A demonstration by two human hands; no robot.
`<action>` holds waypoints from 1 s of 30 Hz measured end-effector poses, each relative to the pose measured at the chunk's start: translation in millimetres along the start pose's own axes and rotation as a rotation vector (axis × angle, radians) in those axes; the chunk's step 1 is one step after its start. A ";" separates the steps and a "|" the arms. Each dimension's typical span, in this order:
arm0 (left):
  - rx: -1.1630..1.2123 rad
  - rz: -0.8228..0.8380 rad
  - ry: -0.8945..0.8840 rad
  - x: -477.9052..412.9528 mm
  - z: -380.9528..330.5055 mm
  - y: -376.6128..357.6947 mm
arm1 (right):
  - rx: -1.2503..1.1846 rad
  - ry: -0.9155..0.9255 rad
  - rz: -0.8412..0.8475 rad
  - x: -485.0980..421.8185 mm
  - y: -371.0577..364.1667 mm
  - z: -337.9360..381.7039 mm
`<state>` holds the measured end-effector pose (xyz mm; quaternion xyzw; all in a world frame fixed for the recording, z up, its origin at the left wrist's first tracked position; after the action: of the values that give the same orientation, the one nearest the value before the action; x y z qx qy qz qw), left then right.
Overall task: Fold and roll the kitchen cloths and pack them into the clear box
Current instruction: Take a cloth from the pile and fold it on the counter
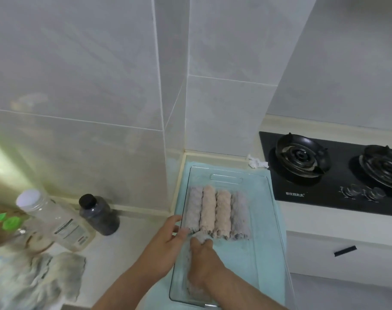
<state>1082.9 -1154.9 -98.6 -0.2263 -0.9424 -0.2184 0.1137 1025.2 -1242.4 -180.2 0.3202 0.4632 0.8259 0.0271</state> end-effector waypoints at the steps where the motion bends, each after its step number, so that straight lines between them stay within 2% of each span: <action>1: -0.005 0.007 0.004 0.3 2.2 1.0 | -0.020 0.004 -0.015 -1.5 -0.7 0.6; 4: -0.008 0.015 0.009 2.4 5.9 5.9 | -0.191 0.003 0.002 4.0 -0.8 1.5; 6: 0.003 0.004 0.028 2.8 9.6 9.0 | -0.366 -0.039 -0.077 6.1 12.1 -7.8; 9: 0.063 0.005 0.088 5.8 14.5 8.5 | -0.529 -0.277 -0.154 0.4 22.3 -46.3; 12: 0.148 0.010 0.138 8.2 15.9 6.3 | -0.911 -0.530 0.052 7.9 2.4 -47.8; 15: 0.197 0.029 0.158 8.0 16.0 6.0 | -1.088 -0.535 0.202 5.0 -16.1 -28.5; 17: 0.221 0.054 0.165 6.6 17.9 4.9 | -1.154 -0.513 0.202 -1.5 -22.0 -18.5; 19: 0.235 0.083 0.177 5.9 19.0 4.2 | -1.177 -0.500 0.186 -6.6 -26.0 -11.1; 23: 0.262 0.146 0.197 4.4 22.4 4.6 | -1.174 -0.587 0.120 -9.4 -32.1 -10.8; 28: 0.203 0.214 0.193 3.4 31.5 18.4 | -0.871 -0.648 0.010 -1.6 -19.6 -21.7; 30: 0.211 0.209 0.202 1.4 37.2 28.5 | -0.738 -0.614 -0.047 -5.1 -14.5 -27.7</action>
<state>1090.9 -1114.3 -120.7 -0.2866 -0.9152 -0.1269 0.2532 1010.3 -1256.6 -204.2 0.5077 0.1171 0.8017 0.2930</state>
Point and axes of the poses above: each hand's wrist, its own x-axis away from the middle knuckle, its own y-axis out of the back of the hand, z = x × y, the point moved 9 cm from there along -x, towards the middle knuckle, and after that the axes turned 12 degrees about -z, right-handed, at the moved point
